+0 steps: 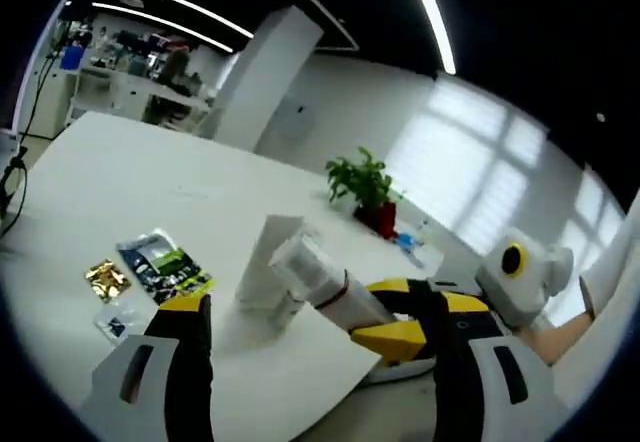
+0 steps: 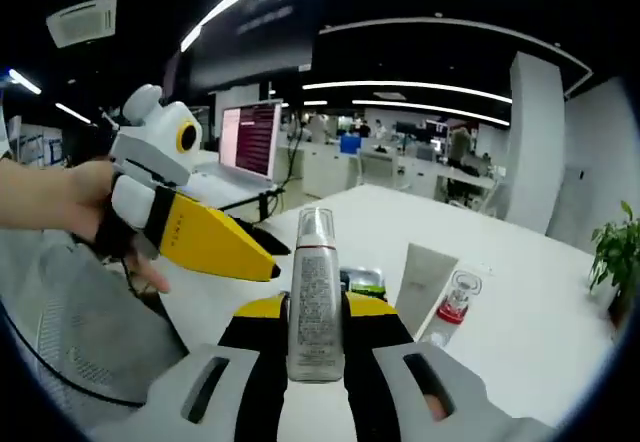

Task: Arrange the skincare products in the storage area until every visible bottle or jar stands upright without overlapping.

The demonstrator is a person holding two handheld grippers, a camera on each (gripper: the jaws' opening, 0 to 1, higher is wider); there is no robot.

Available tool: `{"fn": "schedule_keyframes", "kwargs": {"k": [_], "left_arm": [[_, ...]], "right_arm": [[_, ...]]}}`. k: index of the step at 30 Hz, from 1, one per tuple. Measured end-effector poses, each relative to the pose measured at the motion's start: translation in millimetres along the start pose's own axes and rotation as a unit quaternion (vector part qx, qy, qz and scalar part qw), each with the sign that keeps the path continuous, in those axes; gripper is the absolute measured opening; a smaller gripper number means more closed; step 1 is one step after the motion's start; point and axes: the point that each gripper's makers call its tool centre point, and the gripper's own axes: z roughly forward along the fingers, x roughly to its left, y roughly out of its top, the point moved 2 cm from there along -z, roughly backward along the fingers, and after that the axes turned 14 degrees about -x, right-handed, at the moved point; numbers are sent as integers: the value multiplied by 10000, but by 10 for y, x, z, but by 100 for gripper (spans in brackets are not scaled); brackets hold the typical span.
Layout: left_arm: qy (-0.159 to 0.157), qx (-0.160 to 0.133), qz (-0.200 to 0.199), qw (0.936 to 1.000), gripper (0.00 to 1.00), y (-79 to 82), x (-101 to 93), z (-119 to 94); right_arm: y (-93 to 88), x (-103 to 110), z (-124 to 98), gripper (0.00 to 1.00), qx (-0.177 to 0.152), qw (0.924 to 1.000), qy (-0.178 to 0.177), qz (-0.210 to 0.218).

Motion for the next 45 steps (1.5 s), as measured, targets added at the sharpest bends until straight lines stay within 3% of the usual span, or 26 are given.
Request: {"fn": "schedule_keyframes", "kwargs": {"k": [3,7,13,21,24,26,29,32,34,35,36,37,40,42,43,44,45], "left_arm": [[-125,-96,-186,9997,77,17,-99,9],[-327,-139,-411,9985,64,19,-258,-14],[-508,-572,-706,9946,48,167,-356,-78],[-687,-645,-298,9951,26,238,-405,-72],[-707,-668,-231,9950,26,268,-392,-52],[-814,-745,-5,9939,26,317,-410,-49],[-954,-700,27,9930,23,368,-447,-55],[-1228,-672,50,9901,20,449,-478,-86],[-1541,-598,39,9862,18,500,-528,-107],[-1570,-588,74,9858,17,533,-521,-101],[-1609,-567,69,9853,17,550,-522,-98],[-1822,-525,16,9819,17,570,-556,-101],[-2078,-501,-59,9769,16,615,-585,-87],[-2413,-451,-88,9694,16,658,-660,-102],[-2523,-473,-46,9665,16,696,-685,-102],[-2668,-439,-41,9628,16,708,-718,-115],[-2847,-384,-71,9578,16,726,-754,-128]], "right_arm": [[96,60,-42,20,-131,9999,70,-39],[203,141,-56,20,-347,9991,202,-94],[382,223,-62,20,-520,9963,343,-594],[394,231,-5,20,-518,9944,266,-877],[413,212,-11,20,-519,9937,203,-976],[424,204,10,20,-585,9953,111,-763],[434,224,11,21,-580,9958,78,-708],[484,263,50,22,-678,9966,207,-430],[500,340,90,24,-717,9957,548,-184],[517,307,89,24,-703,9963,489,44],[546,312,94,25,-767,9952,613,3],[563,350,92,27,-750,9929,888,232],[603,344,83,35,-782,9869,1266,625],[625,308,57,38,-764,9806,1554,916],[678,358,19,37,-819,9673,1996,1334],[707,369,-2,36,-811,9585,2208,1611],[770,368,-24,38,-815,9423,2441,2140]]}}
